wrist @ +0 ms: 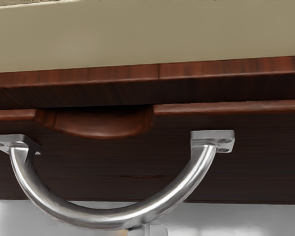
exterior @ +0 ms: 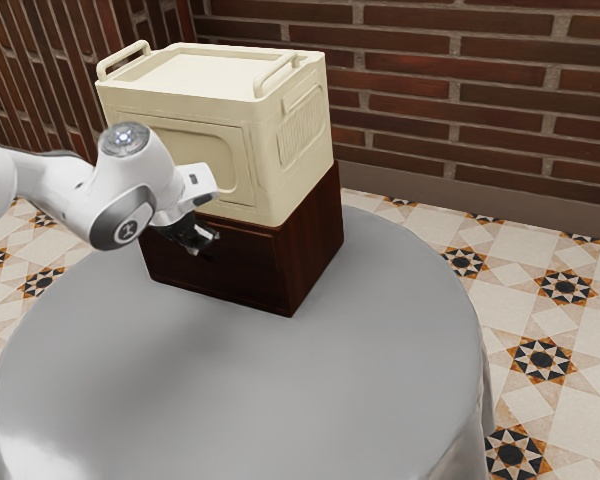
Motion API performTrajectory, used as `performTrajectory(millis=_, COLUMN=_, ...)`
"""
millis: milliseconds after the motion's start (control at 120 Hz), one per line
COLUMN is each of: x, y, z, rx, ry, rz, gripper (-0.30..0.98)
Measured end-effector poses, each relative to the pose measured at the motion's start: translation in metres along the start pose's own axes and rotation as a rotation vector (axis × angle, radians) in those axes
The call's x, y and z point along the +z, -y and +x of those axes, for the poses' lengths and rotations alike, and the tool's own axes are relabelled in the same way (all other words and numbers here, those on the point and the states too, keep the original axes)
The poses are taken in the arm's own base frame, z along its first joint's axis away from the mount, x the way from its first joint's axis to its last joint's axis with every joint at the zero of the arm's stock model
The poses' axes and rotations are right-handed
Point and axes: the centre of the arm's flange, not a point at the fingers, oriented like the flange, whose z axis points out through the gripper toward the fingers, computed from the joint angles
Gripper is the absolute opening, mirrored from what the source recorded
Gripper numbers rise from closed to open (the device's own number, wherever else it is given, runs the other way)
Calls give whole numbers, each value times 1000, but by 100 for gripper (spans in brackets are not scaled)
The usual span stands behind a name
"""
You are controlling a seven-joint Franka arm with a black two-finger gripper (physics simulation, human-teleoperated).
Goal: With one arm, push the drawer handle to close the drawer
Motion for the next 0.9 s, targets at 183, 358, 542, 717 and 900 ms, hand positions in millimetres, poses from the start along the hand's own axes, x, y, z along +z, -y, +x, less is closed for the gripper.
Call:
performTrajectory(millis=183, x=1, y=0, z=0, rx=-2, ry=-19, rz=-6, gripper=-10)
performTrajectory(millis=358, x=-19, y=7, z=-1, rx=-9, ry=8, rz=8, gripper=-10)
performTrajectory(millis=542, x=-89, y=2, z=-9, rx=-8, ry=55, rz=11, gripper=-10)
performTrajectory(millis=717, x=-156, y=-9, z=-23, rx=-20, ry=147, rz=-15, gripper=16)
performTrajectory(millis=900, x=-182, y=-15, z=-44, rx=-42, ry=268, rz=-47, gripper=46)
